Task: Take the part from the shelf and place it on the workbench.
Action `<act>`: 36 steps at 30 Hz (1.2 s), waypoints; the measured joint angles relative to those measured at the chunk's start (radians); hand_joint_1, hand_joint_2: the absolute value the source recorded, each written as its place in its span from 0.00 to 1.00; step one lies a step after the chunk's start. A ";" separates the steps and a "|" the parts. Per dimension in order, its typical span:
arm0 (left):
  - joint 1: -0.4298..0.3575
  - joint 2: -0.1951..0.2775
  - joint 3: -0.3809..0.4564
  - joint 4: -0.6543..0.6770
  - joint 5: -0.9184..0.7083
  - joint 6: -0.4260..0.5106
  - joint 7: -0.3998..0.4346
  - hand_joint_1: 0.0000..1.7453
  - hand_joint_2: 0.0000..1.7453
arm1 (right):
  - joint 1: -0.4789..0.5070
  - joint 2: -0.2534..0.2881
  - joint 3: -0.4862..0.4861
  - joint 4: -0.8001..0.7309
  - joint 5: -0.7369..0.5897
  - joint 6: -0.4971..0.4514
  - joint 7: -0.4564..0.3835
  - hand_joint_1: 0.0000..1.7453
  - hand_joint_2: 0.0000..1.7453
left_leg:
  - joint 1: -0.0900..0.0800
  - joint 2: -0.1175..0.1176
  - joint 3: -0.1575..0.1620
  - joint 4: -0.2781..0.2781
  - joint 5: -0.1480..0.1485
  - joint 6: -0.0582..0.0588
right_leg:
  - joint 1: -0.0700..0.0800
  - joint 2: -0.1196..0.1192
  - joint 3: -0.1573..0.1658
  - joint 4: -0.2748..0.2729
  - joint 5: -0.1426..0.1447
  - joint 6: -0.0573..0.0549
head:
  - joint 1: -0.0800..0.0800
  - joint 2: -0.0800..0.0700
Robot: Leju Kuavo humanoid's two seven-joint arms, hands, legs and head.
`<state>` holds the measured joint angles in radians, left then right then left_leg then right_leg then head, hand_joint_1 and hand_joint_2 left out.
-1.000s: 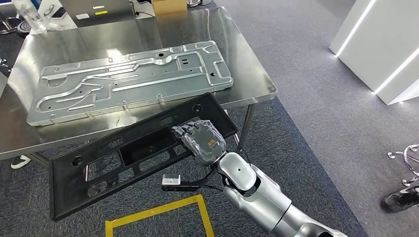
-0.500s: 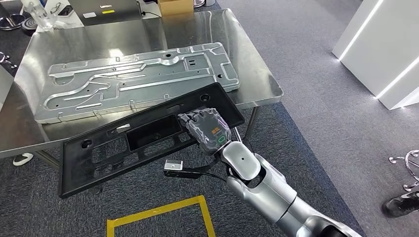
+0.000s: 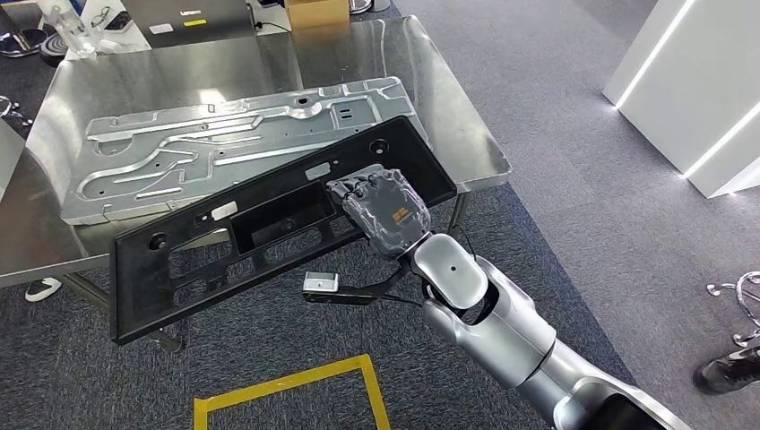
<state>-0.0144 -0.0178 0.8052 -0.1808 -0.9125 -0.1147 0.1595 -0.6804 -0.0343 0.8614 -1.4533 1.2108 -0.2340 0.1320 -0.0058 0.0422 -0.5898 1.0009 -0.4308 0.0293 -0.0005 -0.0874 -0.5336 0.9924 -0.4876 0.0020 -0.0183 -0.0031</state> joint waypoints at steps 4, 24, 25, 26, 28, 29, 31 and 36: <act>0.000 0.000 0.004 0.000 0.000 -0.001 -0.001 0.00 1.00 | 0.000 -0.004 0.000 -0.003 0.000 0.001 0.000 1.00 1.00 | 0.000 0.000 0.000 0.000 0.000 0.000 | 0.000 0.000 0.000 0.001 0.000 0.000 | 0.000 0.000; -0.001 0.000 0.009 0.000 0.011 0.000 -0.002 0.00 1.00 | -0.001 -0.009 0.000 -0.005 0.001 0.002 0.000 1.00 1.00 | 0.000 0.000 0.000 0.000 0.000 0.000 | 0.001 0.000 0.000 0.001 0.000 0.000 | 0.000 0.000; -0.001 0.000 0.010 0.000 0.011 0.000 -0.002 0.00 1.00 | -0.002 -0.009 0.000 -0.005 0.001 0.004 0.000 1.00 1.00 | 0.000 0.000 0.000 0.000 0.000 0.000 | 0.001 0.000 0.000 0.001 0.000 0.000 | 0.000 0.000; -0.001 0.000 0.011 0.000 0.011 0.001 -0.003 0.00 1.00 | -0.002 -0.009 0.000 -0.005 0.001 0.005 0.000 1.00 1.00 | 0.000 0.000 0.000 0.000 0.000 0.000 | 0.001 0.000 0.000 0.001 0.000 0.000 | 0.000 0.000; -0.001 -0.001 0.013 0.000 0.011 0.002 -0.003 0.00 1.00 | -0.002 -0.009 0.000 -0.005 0.001 0.007 0.000 1.00 1.00 | 0.000 0.000 0.000 0.000 0.000 0.000 | 0.001 0.000 0.000 0.001 0.000 0.000 | 0.000 0.000; 0.000 -0.001 0.013 0.000 0.011 0.003 -0.003 0.00 1.00 | -0.002 -0.009 0.000 -0.005 0.000 0.007 0.000 1.00 1.00 | -0.002 -0.001 -0.003 0.001 -0.001 0.002 | -0.001 -0.002 0.001 -0.001 0.001 0.003 | 0.000 0.000; 0.000 -0.001 0.015 0.000 0.011 0.004 -0.003 0.00 1.00 | -0.003 -0.006 0.000 -0.005 0.000 0.008 0.000 1.00 1.00 | -0.002 -0.007 -0.002 -0.008 0.000 0.013 | -0.003 -0.007 0.006 -0.010 0.002 0.012 | 0.000 0.000; -0.009 -0.004 0.022 0.000 0.011 0.004 -0.005 0.00 1.00 | -0.009 -0.008 0.000 -0.004 -0.004 0.009 -0.001 1.00 1.00 | 0.011 -0.041 0.018 -0.040 0.017 0.030 | -0.011 0.077 -0.083 0.185 -0.105 0.021 | 0.000 0.000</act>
<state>-0.0236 -0.0218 0.8276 -0.1808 -0.9018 -0.1108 0.1541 -0.6898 -0.0421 0.8618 -1.4577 1.2065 -0.2248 0.1306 0.0047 0.0010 -0.5713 0.9608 -0.4139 0.0595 -0.0118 -0.0099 -0.6164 1.1775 -0.5927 0.0228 -0.0181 -0.0031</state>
